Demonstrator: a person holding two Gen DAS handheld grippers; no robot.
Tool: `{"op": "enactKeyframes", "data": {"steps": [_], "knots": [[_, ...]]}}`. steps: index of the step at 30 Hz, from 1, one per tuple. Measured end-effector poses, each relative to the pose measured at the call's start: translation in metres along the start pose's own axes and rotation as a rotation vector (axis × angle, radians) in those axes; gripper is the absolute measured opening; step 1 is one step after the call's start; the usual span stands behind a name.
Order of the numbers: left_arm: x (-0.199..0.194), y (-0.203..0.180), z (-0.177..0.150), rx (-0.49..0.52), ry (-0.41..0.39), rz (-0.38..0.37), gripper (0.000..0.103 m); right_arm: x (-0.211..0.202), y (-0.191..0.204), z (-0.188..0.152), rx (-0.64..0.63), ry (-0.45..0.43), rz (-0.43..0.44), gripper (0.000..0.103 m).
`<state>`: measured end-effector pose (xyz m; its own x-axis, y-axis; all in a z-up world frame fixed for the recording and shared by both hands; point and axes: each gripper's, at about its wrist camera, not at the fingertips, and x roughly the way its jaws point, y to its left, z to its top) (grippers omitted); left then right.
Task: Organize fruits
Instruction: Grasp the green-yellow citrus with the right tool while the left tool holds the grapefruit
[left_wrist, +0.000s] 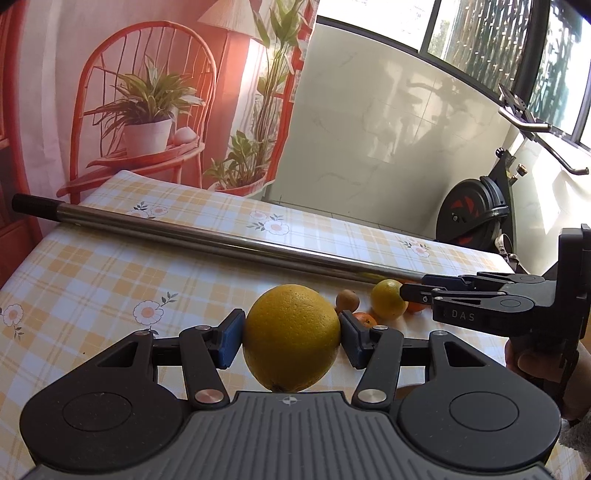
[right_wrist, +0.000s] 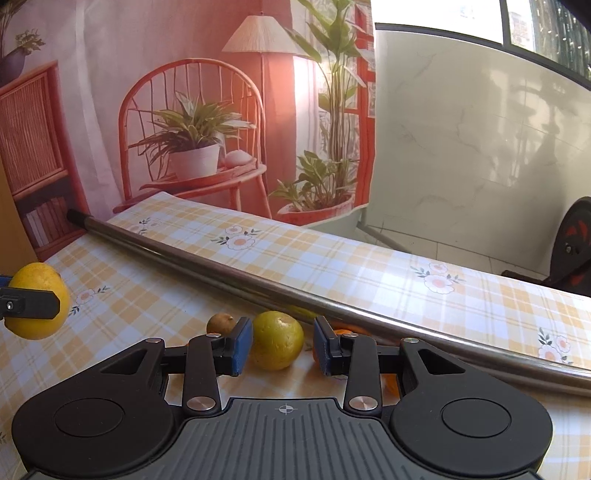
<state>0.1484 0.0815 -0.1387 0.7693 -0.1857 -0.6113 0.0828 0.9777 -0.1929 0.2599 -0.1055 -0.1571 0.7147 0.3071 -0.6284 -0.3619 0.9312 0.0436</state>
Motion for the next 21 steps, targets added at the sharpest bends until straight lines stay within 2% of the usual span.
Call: {"op": "enactKeyframes", "data": {"steps": [6, 19, 21], "knots": [[0.002, 0.003, -0.007, -0.019, 0.018, -0.011, 0.058, 0.029, 0.014, 0.002, -0.072, 0.053, -0.015, 0.033], [0.005, 0.0, -0.011, -0.021, 0.032, -0.028, 0.058, 0.046, 0.026, 0.006, -0.137, 0.104, -0.013, 0.038], [0.005, 0.0, -0.011, -0.022, 0.033, -0.027, 0.058, 0.047, 0.028, 0.006, -0.147, 0.111, -0.018, 0.041]]}}
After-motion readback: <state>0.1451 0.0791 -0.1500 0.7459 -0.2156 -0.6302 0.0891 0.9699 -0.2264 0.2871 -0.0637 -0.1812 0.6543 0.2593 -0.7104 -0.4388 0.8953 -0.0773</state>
